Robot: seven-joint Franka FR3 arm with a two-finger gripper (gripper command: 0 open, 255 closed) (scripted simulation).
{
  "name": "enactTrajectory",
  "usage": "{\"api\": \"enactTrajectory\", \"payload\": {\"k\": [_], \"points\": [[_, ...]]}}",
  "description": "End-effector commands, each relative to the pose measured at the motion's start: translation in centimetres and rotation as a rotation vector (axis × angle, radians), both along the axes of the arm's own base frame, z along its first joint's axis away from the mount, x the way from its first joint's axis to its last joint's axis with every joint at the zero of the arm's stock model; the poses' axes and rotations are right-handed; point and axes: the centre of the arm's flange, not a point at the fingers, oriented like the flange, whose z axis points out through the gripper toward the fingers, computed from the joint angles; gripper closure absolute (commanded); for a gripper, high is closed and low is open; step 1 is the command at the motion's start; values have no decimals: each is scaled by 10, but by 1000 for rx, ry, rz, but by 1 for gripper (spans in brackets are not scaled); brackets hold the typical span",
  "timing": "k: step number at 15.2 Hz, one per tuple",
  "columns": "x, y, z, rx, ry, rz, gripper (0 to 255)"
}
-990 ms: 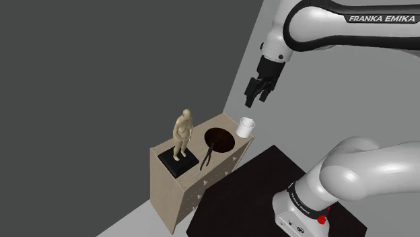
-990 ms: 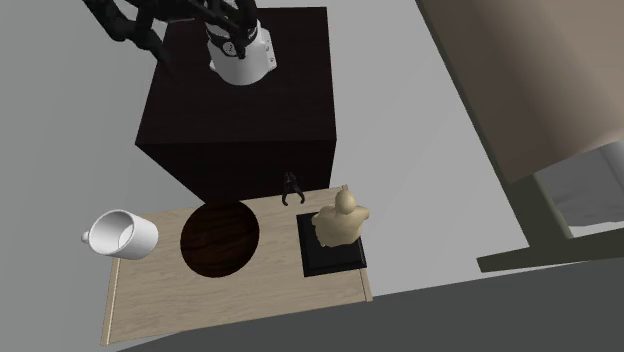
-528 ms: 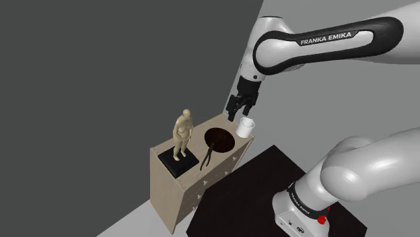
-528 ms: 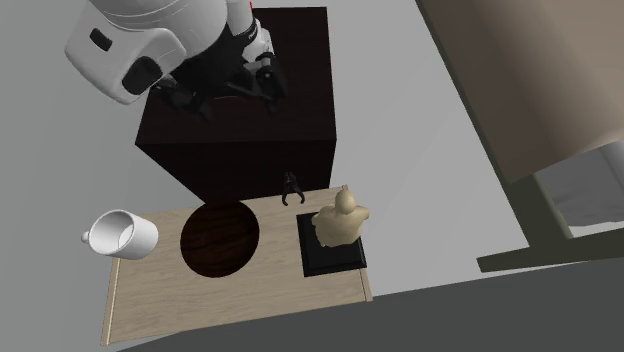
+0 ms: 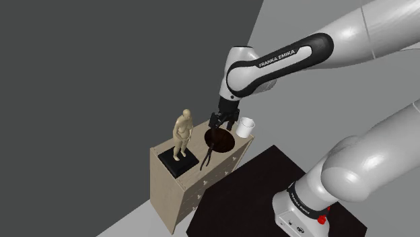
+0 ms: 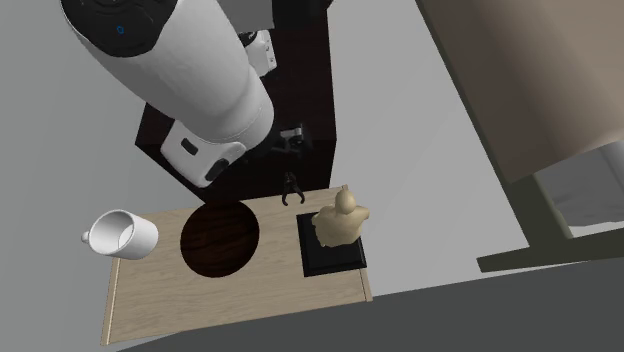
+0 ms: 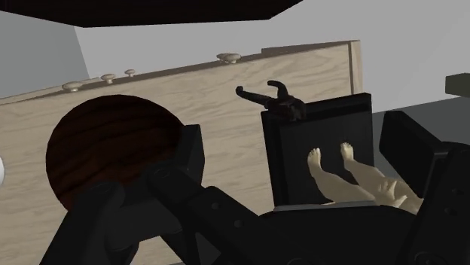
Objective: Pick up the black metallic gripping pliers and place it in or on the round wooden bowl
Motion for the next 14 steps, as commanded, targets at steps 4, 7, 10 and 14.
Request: {"api": "enactTrajectory", "payload": {"k": [4, 7, 10, 14], "points": [[14, 15, -51, 15, 27, -7, 0], [10, 17, -67, 15, 27, -7, 0], [7, 19, -82, 15, 27, -7, 0], [6, 19, -85, 15, 27, -7, 0]]}}
